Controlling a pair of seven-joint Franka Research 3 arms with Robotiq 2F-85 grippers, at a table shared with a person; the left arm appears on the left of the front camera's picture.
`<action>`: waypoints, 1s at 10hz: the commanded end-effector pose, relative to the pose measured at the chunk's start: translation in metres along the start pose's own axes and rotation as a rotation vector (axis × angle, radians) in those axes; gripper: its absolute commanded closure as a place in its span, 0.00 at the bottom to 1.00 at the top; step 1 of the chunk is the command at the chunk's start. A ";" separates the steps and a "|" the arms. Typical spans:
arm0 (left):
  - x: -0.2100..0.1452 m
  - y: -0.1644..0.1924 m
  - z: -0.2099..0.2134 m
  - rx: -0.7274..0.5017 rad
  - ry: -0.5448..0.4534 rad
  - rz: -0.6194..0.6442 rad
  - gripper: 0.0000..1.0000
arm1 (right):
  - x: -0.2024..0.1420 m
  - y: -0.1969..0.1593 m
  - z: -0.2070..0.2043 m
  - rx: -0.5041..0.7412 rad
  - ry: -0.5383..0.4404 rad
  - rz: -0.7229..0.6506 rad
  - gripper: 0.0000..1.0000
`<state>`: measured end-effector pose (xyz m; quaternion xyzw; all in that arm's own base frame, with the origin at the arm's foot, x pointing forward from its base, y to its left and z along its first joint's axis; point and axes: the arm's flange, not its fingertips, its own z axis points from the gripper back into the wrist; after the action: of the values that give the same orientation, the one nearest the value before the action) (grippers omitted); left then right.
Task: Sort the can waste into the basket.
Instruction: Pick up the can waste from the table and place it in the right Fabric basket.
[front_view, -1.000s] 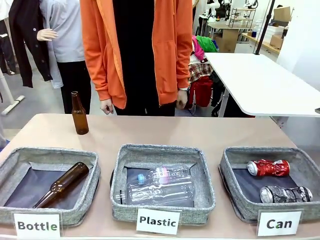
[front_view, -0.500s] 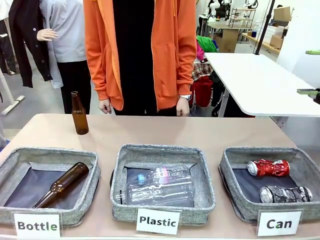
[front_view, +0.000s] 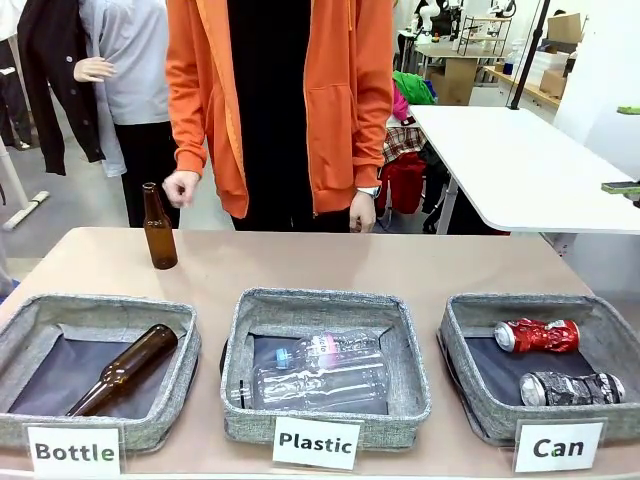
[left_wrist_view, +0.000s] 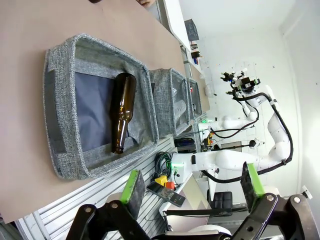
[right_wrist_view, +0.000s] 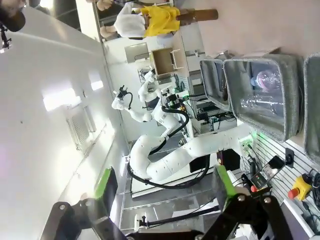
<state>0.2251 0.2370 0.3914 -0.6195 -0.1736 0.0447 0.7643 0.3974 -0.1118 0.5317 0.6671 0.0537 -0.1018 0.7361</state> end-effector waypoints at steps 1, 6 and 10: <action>0.000 -0.003 0.002 -0.019 -0.007 -0.003 0.00 | 0.000 0.001 0.005 -0.006 0.009 0.023 0.00; 0.000 -0.003 0.002 -0.019 -0.007 -0.003 0.00 | 0.000 0.001 0.005 -0.006 0.009 0.023 0.00; 0.000 -0.003 0.002 -0.019 -0.007 -0.003 0.00 | 0.000 0.001 0.005 -0.006 0.009 0.023 0.00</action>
<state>0.2251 0.2370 0.3915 -0.6195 -0.1736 0.0447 0.7643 0.3971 -0.1128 0.5317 0.6672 0.0525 -0.1021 0.7360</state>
